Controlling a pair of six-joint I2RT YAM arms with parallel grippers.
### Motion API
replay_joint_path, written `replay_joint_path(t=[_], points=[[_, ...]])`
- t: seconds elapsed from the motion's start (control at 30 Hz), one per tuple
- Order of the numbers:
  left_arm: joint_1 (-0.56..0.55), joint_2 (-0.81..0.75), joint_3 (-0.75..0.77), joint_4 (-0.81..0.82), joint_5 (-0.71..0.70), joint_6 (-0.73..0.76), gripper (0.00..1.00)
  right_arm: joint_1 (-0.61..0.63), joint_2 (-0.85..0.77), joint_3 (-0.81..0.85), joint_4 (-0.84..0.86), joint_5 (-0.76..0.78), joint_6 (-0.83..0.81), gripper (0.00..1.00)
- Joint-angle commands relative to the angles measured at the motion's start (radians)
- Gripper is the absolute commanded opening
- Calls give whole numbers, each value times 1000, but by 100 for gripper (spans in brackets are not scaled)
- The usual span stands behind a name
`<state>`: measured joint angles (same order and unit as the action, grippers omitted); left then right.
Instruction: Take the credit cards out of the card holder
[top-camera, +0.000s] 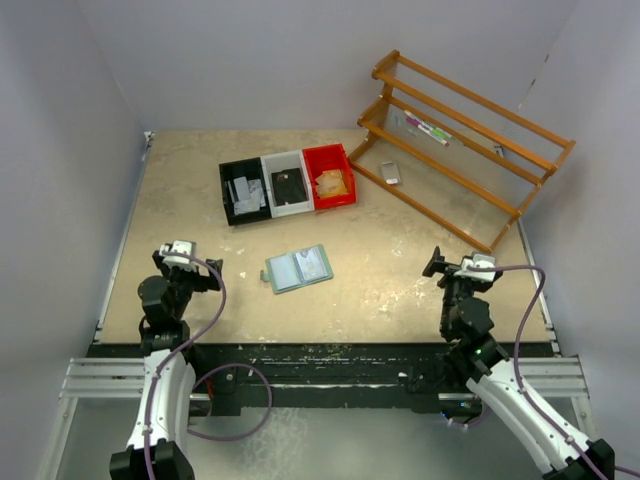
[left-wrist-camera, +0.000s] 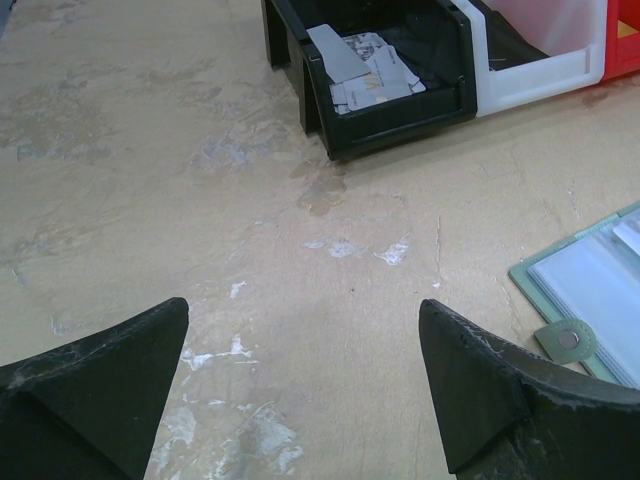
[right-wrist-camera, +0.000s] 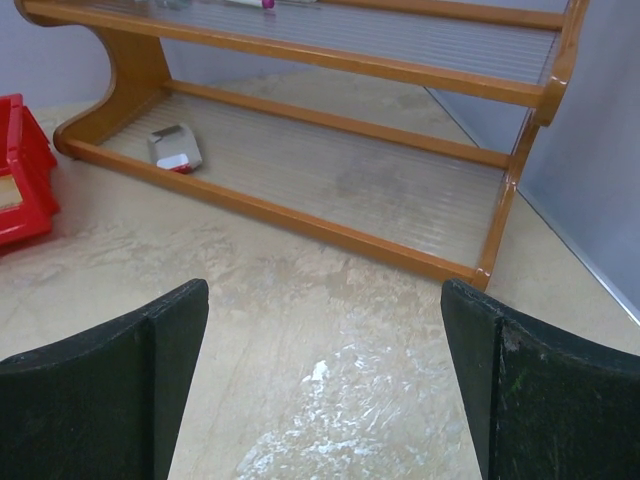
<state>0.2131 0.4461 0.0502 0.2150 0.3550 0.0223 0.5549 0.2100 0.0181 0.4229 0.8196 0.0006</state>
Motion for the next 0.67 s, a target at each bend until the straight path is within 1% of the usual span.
replay_joint_path(t=[0.0, 0.63], points=[[-3, -2, -4, 31, 15, 17, 99, 0, 16, -26, 44, 22, 11, 100], [-4, 31, 0, 50, 18, 18, 99, 0, 6, -27, 38, 22, 9, 99]])
